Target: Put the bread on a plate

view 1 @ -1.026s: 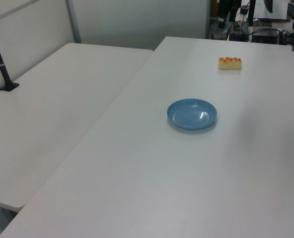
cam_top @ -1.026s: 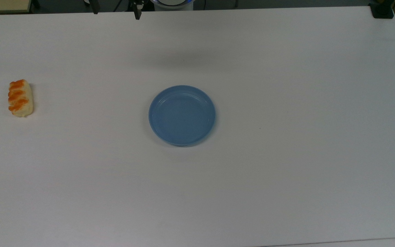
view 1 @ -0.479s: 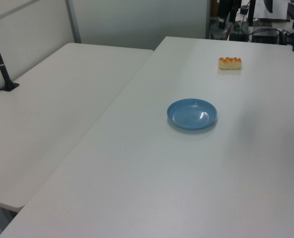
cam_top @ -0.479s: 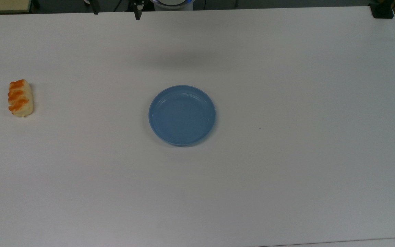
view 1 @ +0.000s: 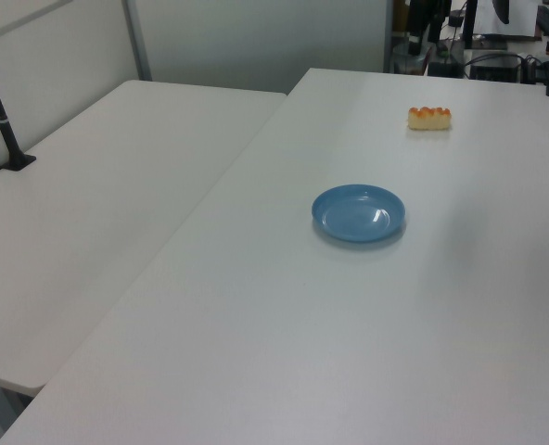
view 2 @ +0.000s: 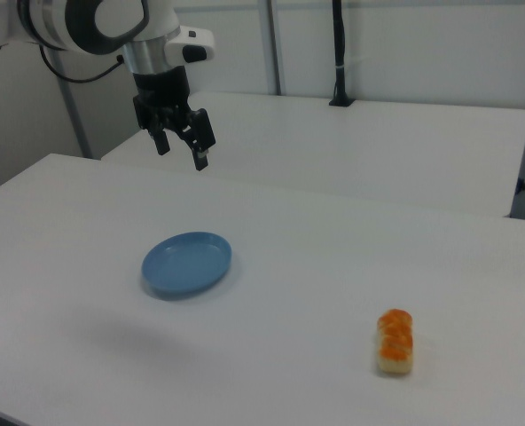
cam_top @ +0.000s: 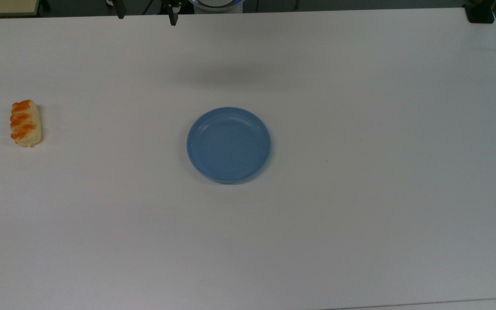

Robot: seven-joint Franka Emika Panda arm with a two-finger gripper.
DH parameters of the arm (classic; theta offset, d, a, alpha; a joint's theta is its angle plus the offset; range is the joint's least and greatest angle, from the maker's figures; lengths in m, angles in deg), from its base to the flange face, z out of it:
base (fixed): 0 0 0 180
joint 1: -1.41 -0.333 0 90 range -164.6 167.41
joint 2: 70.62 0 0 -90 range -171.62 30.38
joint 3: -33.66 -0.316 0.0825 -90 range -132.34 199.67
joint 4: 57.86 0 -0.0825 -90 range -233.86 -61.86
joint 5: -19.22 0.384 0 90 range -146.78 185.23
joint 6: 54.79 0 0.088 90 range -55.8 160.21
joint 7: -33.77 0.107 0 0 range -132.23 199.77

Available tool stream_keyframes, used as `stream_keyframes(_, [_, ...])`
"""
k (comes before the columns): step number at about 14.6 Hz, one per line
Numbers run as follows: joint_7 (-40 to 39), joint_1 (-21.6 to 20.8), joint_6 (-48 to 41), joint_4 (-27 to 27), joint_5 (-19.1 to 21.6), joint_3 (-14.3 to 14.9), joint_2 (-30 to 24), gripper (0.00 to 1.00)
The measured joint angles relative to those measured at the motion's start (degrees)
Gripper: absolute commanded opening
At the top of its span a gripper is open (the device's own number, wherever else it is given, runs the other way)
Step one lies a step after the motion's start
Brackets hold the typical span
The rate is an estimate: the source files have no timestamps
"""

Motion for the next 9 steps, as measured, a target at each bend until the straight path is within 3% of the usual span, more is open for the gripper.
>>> stream_keyframes(9, [-2.2,0.0,0.0,-0.1,0.0,0.0,0.0,1.0])
